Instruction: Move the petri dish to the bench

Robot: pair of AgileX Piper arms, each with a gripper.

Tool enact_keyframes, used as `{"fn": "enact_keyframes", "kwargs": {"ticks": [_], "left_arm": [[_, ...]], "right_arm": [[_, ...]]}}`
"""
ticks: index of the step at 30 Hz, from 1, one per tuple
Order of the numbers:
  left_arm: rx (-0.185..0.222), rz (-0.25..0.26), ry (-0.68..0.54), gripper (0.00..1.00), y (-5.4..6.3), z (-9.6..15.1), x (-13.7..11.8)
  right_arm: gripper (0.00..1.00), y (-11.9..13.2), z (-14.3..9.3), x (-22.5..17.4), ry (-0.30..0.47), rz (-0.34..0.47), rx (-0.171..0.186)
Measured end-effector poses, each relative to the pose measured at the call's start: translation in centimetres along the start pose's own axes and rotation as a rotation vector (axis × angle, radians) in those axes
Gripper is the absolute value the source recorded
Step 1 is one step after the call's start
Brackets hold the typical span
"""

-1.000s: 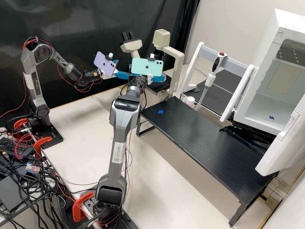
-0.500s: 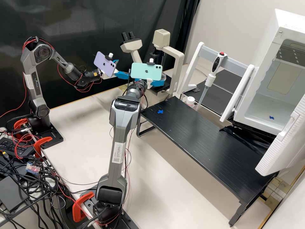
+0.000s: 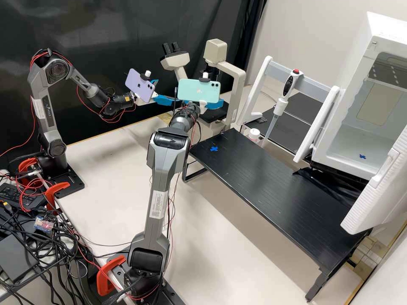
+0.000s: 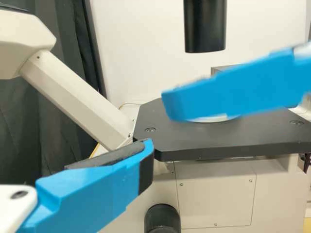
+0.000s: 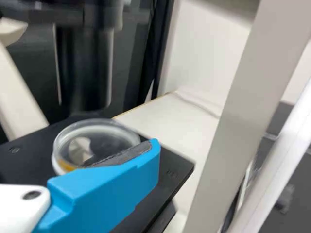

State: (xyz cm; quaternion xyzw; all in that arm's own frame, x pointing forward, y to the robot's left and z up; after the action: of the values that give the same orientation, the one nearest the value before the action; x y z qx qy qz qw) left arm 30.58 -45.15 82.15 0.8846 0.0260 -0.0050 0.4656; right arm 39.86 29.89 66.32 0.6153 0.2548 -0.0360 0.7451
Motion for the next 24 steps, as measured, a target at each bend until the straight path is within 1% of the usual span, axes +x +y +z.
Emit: {"fn": "enact_keyframes", "kwargs": {"ticks": [2, 6, 8, 9, 10, 13, 14, 16, 17, 19, 23, 24], "left_arm": [[0.0, 0.0, 0.0, 1.0, 0.0, 0.0, 0.0], [0.0, 0.0, 0.0, 1.0, 0.0, 0.0, 0.0], [0.0, 0.0, 0.0, 1.0, 0.0, 0.0, 0.0], [0.0, 0.0, 0.0, 1.0, 0.0, 0.0, 0.0], [0.0, 0.0, 0.0, 1.0, 0.0, 0.0, 0.0], [0.0, 0.0, 0.0, 1.0, 0.0, 0.0, 0.0], [0.0, 0.0, 0.0, 1.0, 0.0, 0.0, 0.0], [0.0, 0.0, 0.0, 1.0, 0.0, 0.0, 0.0], [0.0, 0.0, 0.0, 1.0, 0.0, 0.0, 0.0], [0.0, 0.0, 0.0, 1.0, 0.0, 0.0, 0.0], [0.0, 0.0, 0.0, 1.0, 0.0, 0.0, 0.0], [0.0, 0.0, 0.0, 1.0, 0.0, 0.0, 0.0]], "right_arm": [[1.0, 0.6, -0.3, 0.1, -0.007, 0.017, -0.034], [1.0, 1.5, -0.7, 0.6, -0.034, 0.041, -0.069], [1.0, 1.7, -0.8, 0.9, -0.042, 0.032, -0.083], [1.0, 1.9, -0.9, 1.1, -0.032, 0.016, -0.081], [1.0, 2.0, -0.8, 1.4, -0.018, -0.003, -0.094], [1.0, 2.5, -1.0, 1.9, 0.042, -0.057, -0.115], [1.0, 2.5, -1.0, 2.1, 0.061, -0.075, -0.134], [1.0, 2.8, -1.0, 2.3, 0.071, -0.077, -0.166], [1.0, 2.8, -1.0, 2.4, 0.071, -0.074, -0.169], [1.0, 2.8, -1.0, 2.5, 0.075, -0.07, -0.198], [1.0, 2.6, -0.7, 3.0, 0.076, -0.079, -0.219], [1.0, 2.4, -0.5, 3.1, 0.078, -0.098, -0.194]]}}
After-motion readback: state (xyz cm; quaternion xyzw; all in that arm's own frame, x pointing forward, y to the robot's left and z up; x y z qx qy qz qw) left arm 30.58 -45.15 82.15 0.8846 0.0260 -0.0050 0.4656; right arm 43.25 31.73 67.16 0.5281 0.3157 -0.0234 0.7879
